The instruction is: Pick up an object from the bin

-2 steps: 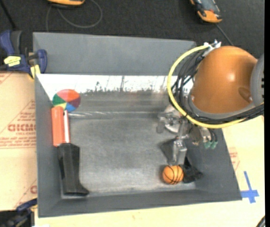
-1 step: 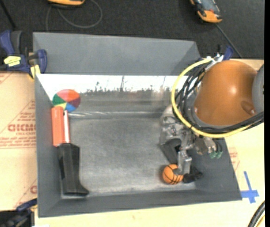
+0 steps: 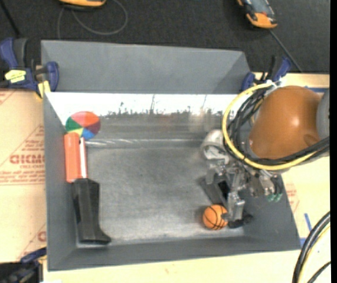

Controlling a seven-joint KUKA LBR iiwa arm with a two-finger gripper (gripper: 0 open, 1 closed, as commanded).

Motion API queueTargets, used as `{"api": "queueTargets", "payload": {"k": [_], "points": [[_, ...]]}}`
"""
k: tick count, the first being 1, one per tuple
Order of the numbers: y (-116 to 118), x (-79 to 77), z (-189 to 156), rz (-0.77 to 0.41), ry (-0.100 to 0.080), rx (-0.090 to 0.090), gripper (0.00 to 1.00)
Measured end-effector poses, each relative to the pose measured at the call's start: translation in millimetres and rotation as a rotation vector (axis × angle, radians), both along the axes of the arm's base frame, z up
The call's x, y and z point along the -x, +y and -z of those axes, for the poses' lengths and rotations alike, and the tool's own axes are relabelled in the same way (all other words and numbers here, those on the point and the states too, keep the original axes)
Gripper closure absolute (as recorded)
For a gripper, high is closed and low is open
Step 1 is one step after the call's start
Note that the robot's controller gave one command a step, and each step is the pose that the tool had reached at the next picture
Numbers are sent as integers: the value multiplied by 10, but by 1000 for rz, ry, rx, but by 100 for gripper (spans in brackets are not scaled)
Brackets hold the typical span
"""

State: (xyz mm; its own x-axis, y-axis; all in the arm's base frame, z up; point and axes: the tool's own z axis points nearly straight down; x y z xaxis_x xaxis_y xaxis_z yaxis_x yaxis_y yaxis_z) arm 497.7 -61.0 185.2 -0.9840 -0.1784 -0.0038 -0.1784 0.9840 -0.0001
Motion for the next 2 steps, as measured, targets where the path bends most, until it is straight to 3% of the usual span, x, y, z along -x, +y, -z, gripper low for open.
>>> {"api": "queueTargets", "payload": {"k": [1, 2], "points": [[-184, 92, 333, -53, 0, 2, 0], [-221, 134, 493, -87, 3, 0, 0]]}}
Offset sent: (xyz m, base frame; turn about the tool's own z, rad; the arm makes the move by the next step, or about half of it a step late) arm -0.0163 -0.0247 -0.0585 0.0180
